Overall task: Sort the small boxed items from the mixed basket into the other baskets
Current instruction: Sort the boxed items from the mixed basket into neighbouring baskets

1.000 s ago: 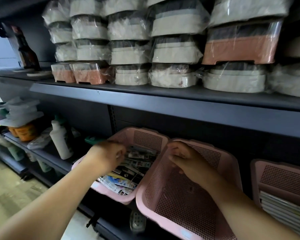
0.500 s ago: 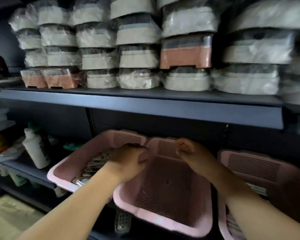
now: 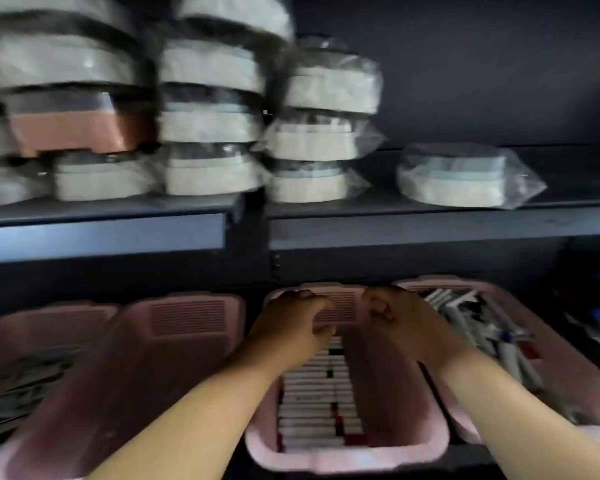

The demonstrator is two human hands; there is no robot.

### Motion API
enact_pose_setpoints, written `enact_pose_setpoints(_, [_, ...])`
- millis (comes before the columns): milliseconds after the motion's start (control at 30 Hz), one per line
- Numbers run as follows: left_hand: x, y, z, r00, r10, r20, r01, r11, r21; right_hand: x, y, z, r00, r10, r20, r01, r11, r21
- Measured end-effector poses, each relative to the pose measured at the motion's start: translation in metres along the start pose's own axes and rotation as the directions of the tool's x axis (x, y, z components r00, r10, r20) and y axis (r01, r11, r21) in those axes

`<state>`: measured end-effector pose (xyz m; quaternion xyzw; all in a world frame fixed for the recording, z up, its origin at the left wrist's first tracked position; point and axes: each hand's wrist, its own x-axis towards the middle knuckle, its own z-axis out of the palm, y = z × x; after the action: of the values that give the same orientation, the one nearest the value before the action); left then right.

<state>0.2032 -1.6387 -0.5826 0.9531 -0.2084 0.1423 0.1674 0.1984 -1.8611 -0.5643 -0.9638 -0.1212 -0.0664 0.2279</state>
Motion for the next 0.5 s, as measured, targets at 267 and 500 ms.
enact_pose_setpoints(267, [0.051, 0.121, 0.071, 0.972, 0.204, 0.115, -0.197, 0.978, -0.068, -0.059, 0.128, -0.049, 0.949, 0.308, -0.065, -0.306, 0.951, 0.046])
enact_pose_setpoints(500, [0.067, 0.169, 0.120, 0.943, 0.211, 0.259, -0.180, 0.974, -0.137, -0.084, 0.181, -0.062, 0.872, 0.487, -0.050, -0.476, 0.867, 0.146])
